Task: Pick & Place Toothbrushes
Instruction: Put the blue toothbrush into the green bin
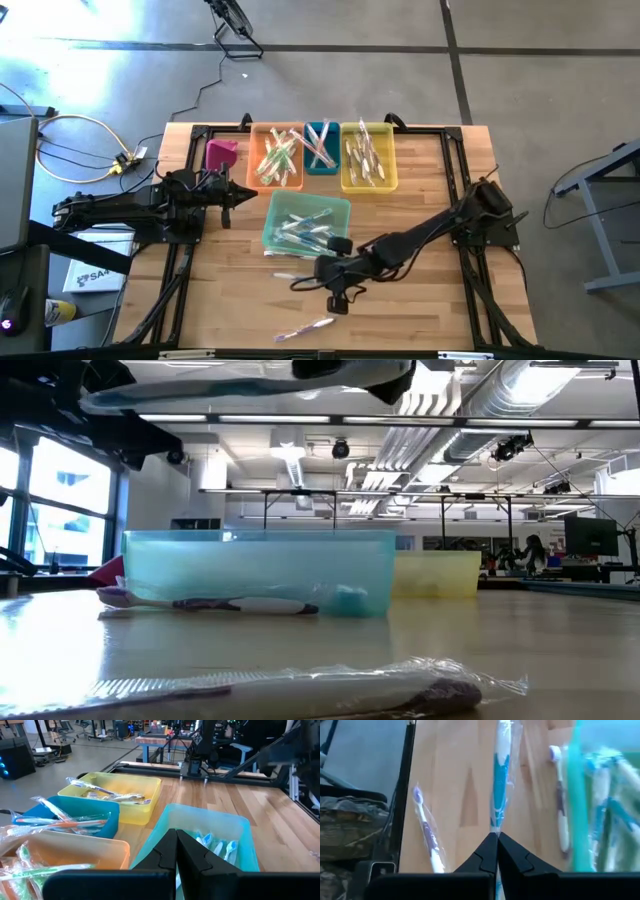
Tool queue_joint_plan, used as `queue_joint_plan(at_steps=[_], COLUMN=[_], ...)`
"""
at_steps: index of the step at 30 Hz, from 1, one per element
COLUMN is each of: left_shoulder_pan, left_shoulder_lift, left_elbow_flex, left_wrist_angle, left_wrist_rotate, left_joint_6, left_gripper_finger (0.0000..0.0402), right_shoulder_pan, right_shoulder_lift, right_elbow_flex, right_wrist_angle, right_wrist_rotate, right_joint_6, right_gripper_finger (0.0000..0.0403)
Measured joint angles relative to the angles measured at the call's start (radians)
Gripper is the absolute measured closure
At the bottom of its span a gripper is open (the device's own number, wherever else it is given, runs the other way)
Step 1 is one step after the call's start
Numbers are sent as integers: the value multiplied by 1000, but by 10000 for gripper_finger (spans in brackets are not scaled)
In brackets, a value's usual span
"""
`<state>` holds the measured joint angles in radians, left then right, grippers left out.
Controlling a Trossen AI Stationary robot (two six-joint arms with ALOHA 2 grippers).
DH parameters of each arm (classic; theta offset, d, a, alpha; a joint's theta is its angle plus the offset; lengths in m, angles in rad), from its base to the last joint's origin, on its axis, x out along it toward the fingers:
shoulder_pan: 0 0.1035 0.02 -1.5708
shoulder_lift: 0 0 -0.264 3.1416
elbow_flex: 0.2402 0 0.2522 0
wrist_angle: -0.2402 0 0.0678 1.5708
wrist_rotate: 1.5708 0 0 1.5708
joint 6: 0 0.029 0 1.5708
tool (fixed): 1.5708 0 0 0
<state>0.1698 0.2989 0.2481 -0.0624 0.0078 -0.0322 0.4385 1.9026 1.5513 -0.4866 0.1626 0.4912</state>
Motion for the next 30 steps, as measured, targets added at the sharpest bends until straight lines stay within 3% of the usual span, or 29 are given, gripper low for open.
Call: queue_joint_plan(at_steps=[6,30], left_shoulder_pan=[0,0], left_shoulder_lift=[0,0], left_elbow_flex=[0,0], left_wrist_angle=[0,0], left_wrist_rotate=[0,0], left_joint_6=[0,0], left_gripper_finger=[402,402], right_shoulder_pan=[-4,-261], right_shoulder_lift=[-58,-64], right_elbow_flex=[0,-4], right_wrist_angle=[-104,-144], right_wrist_rotate=[100,125], right_joint_6=[-25,-186], right_gripper_finger=[400,400])
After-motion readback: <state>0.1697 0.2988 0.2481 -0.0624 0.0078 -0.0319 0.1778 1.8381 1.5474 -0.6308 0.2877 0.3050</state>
